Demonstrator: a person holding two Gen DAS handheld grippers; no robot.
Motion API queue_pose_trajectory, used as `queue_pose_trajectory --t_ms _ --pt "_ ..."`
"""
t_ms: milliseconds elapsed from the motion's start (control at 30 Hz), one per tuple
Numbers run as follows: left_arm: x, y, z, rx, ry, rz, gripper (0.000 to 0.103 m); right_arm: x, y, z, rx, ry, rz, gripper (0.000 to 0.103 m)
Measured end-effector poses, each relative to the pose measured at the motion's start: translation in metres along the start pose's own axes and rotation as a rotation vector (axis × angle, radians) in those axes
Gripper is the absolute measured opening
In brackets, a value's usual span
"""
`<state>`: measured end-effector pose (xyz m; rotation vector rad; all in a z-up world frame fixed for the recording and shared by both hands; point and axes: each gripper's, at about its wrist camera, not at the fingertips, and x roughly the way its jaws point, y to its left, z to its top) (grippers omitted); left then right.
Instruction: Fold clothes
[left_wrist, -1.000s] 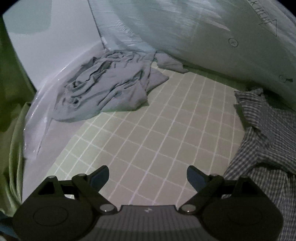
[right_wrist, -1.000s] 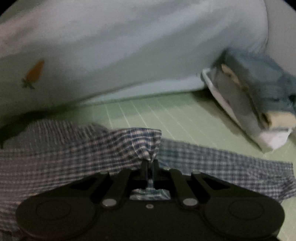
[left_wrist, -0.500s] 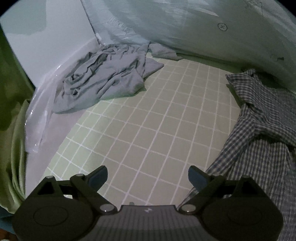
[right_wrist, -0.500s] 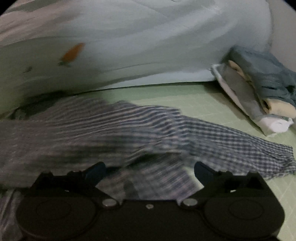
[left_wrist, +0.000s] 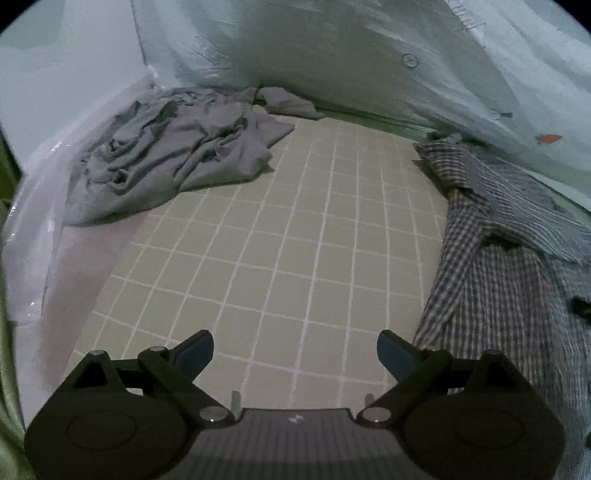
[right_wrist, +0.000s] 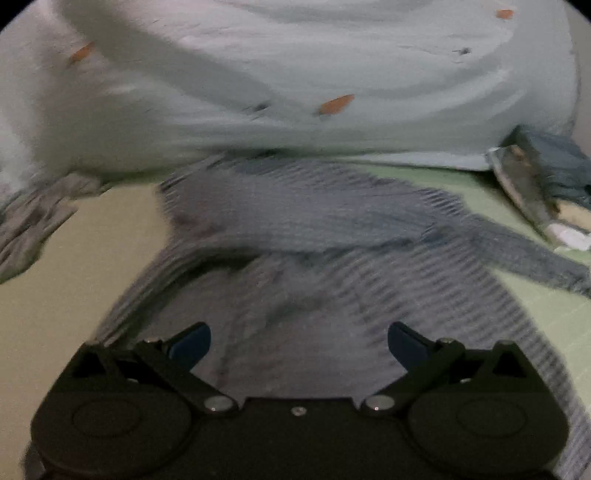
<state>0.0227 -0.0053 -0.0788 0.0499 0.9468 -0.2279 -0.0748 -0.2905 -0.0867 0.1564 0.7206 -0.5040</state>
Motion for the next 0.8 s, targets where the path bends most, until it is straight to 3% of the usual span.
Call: queue_pose_trajectory --t_ms 167,333,433,567,733,800 --pt "-0.006 0.036 -0.001 0.06 -0.009 -0.072 0.095 -0.022 0.076 -0.03 0.006 0.052 0.024 0.103" --pt "-0.009 0.069 -0.01 0.103 0.018 -0.102 0.096 -0.025 0.145 -0.053 -0.079 0.097 0.074 0.102" --pt "-0.013 0.087 -0.018 0.123 0.024 -0.102 0.096 -0.023 0.17 -0.064 -0.1 0.105 0.077 0.094" --pt "-0.017 0.111 -0.026 0.131 0.027 -0.083 0.096 -0.015 0.184 -0.075 -0.093 0.145 0.054 0.067" --pt "-0.022 0.128 -0.024 0.085 0.019 -0.065 0.096 -0.016 0.182 -0.076 -0.076 0.143 0.107 0.033" --pt "-0.021 0.127 -0.022 0.079 0.018 -0.07 0.096 -0.018 0.18 -0.074 -0.092 0.137 0.135 0.006"
